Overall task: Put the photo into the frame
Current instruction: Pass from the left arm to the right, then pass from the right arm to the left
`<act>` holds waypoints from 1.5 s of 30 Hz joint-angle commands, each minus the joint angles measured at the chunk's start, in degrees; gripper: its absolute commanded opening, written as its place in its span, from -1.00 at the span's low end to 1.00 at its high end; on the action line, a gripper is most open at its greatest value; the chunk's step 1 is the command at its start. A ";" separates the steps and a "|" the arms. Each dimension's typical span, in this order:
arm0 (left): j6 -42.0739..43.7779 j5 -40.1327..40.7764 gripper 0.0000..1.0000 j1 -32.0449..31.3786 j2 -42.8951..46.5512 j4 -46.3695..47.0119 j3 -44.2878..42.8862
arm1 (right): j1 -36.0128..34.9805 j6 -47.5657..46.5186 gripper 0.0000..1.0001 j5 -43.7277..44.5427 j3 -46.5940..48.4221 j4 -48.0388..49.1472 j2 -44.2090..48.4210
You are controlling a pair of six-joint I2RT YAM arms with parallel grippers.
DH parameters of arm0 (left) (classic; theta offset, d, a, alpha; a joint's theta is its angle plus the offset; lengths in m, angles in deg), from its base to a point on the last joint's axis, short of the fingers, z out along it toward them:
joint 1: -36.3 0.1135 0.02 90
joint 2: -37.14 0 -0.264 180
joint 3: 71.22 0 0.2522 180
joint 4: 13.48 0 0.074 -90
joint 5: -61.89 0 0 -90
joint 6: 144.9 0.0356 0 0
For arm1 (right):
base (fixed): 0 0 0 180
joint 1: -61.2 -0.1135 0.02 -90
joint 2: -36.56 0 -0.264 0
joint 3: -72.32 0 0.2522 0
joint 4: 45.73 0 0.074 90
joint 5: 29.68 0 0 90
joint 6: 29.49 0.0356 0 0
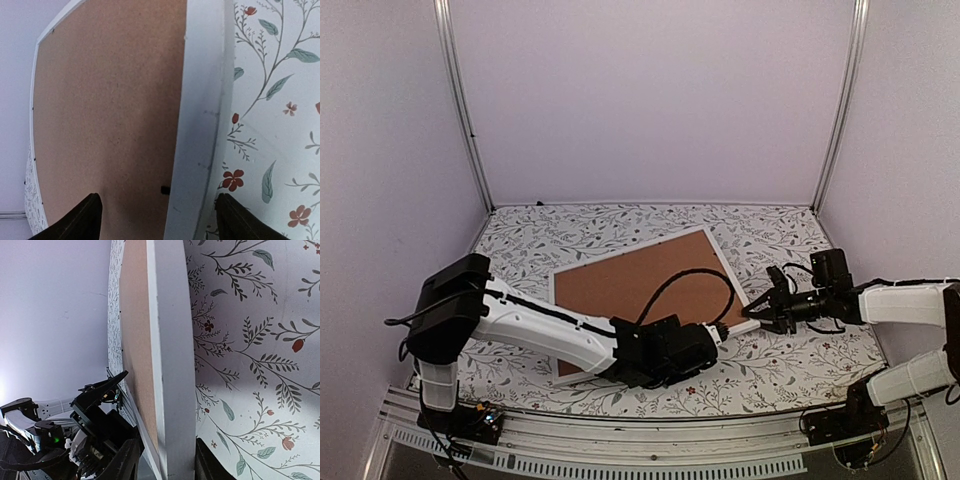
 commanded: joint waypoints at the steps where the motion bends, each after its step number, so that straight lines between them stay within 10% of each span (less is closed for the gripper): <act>1: 0.94 7.10 0.58 -1.11 -1.76 -1.01 -1.72 | 0.02 1.18 -0.25 -3.25 2.28 0.39 2.41; 13: 1.77 10.35 -0.13 -1.53 -0.86 0.11 -1.12 | -0.05 2.32 -0.23 -3.54 2.97 -0.04 3.52; 31: 7.08 13.89 -1.00 -1.18 5.90 -4.16 -4.46 | 0.31 -3.63 0.38 4.19 8.80 -13.72 5.56; 45: 7.07 11.37 -1.00 5.22 11.15 -19.15 -23.47 | 10.41 -16.64 0.55 10.84 30.53 -35.94 8.49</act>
